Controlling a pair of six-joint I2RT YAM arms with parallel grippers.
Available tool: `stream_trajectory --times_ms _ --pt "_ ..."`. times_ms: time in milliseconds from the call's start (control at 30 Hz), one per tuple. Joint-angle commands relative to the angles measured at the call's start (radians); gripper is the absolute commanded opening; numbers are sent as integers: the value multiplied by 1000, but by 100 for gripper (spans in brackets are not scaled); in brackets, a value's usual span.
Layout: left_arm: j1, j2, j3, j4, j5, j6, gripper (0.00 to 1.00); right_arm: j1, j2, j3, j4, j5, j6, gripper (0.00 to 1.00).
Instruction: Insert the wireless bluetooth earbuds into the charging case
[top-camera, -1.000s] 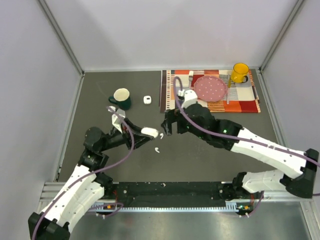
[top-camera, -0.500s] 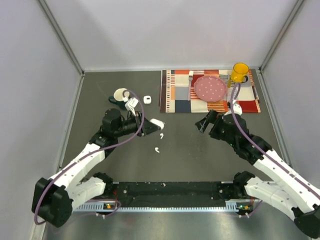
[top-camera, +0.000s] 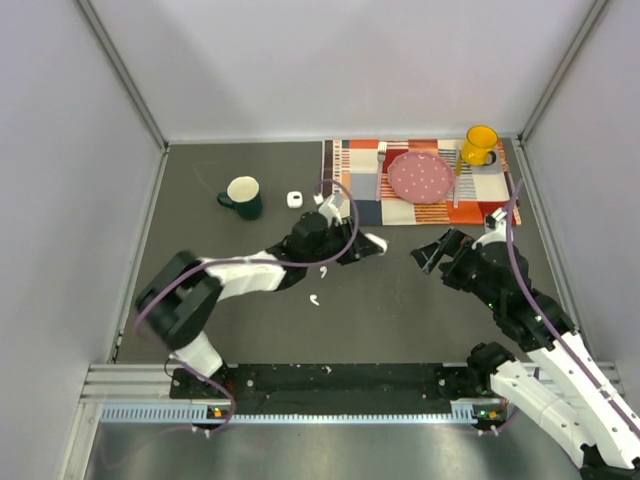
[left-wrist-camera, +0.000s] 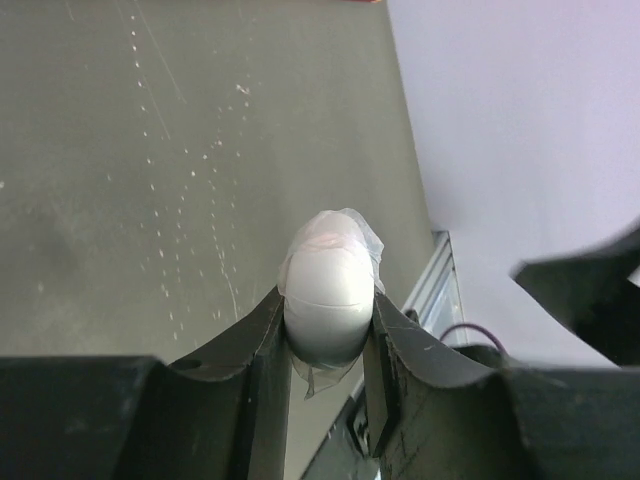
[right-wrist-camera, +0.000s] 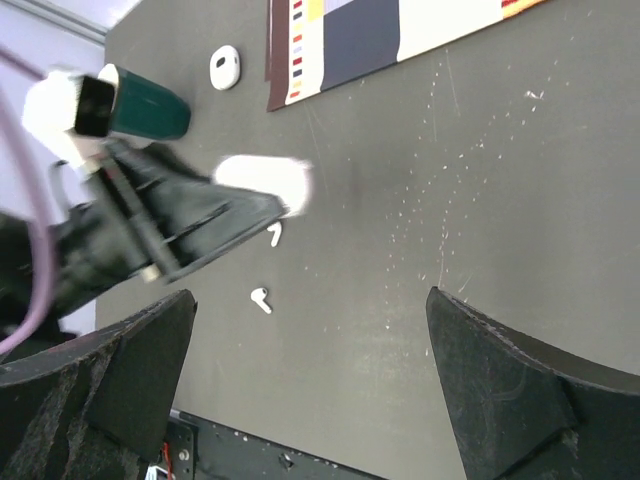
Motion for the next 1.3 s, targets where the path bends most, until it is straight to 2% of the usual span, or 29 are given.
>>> stream_trajectory --times_ms 0,67,167,533,733,1267 --pt "-35 188 133 174 -65 -132 0 -12 -20 85 -54 23 -55 99" --pt "-50 258 202 133 -78 -137 0 -12 -21 99 -63 33 -62 99" --pt "-56 336 221 182 -88 -203 0 -12 -23 94 -71 41 -69 99" --pt "-75 476 254 205 -123 -302 7 -14 14 105 -71 61 -104 99" --pt "-87 510 279 144 -120 -332 18 -14 15 109 -71 53 -125 99" --pt "-102 530 342 -28 -115 -287 43 -14 20 112 -71 50 -150 99"
